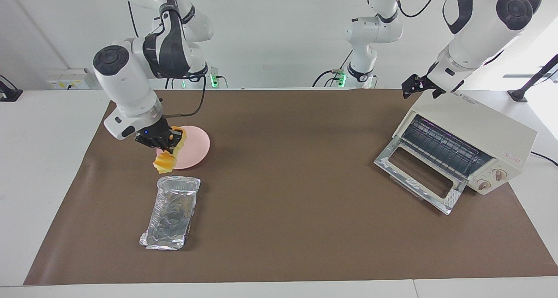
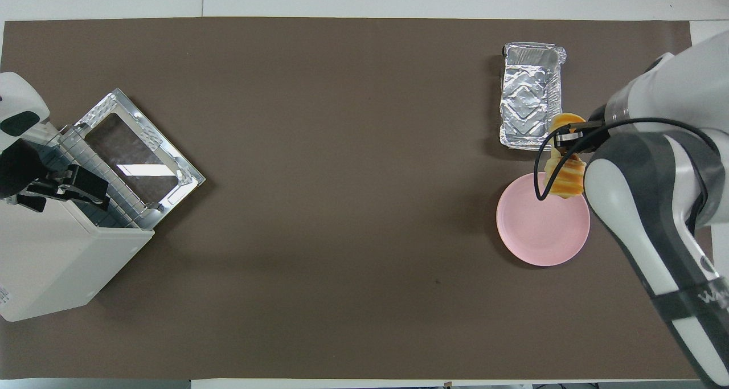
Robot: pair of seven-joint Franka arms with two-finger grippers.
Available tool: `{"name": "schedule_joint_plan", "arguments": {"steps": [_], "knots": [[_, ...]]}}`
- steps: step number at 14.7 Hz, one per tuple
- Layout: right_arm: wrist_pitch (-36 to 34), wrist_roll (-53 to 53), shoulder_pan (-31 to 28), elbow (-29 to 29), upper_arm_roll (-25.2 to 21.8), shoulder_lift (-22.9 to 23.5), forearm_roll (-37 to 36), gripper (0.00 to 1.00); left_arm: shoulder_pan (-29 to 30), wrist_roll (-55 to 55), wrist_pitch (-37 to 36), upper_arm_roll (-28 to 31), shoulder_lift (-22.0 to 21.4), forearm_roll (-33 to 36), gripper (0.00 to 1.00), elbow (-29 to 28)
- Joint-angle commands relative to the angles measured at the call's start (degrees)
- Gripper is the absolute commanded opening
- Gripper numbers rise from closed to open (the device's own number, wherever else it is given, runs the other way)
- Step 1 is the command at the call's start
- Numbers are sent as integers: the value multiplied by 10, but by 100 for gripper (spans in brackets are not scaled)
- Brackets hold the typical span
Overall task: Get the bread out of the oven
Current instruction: 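Lift the pastries out and move them over the pink plate, then lower the pastries onto the pink plate and open the right gripper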
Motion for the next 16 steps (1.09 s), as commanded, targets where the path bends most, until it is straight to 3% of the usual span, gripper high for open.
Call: {"name": "schedule_joint_plan", "arguments": {"steps": [1,4,9,14,15,16], "knots": [[152,-11,-4,-250,3,-142,11,0,7,3,10,-5,-15,9,100,-14],[261,-17,-2,-343,3,-161,11,0,7,3,10,-5,-15,9,100,-14],[353,-16,1,-353,3,-94,12,0,7,3,10,-5,-15,9,100,-14],[382,-16,3,-360,3,-76,12,0,7,3,10,-5,-15,9,100,-14],[380,-15,2,-360,3,-76,12,10,7,3,10,-5,-15,9,100,-14],[377,-15,2,-359,3,-76,12,89,7,3,10,-5,-15,9,100,-14]]}}
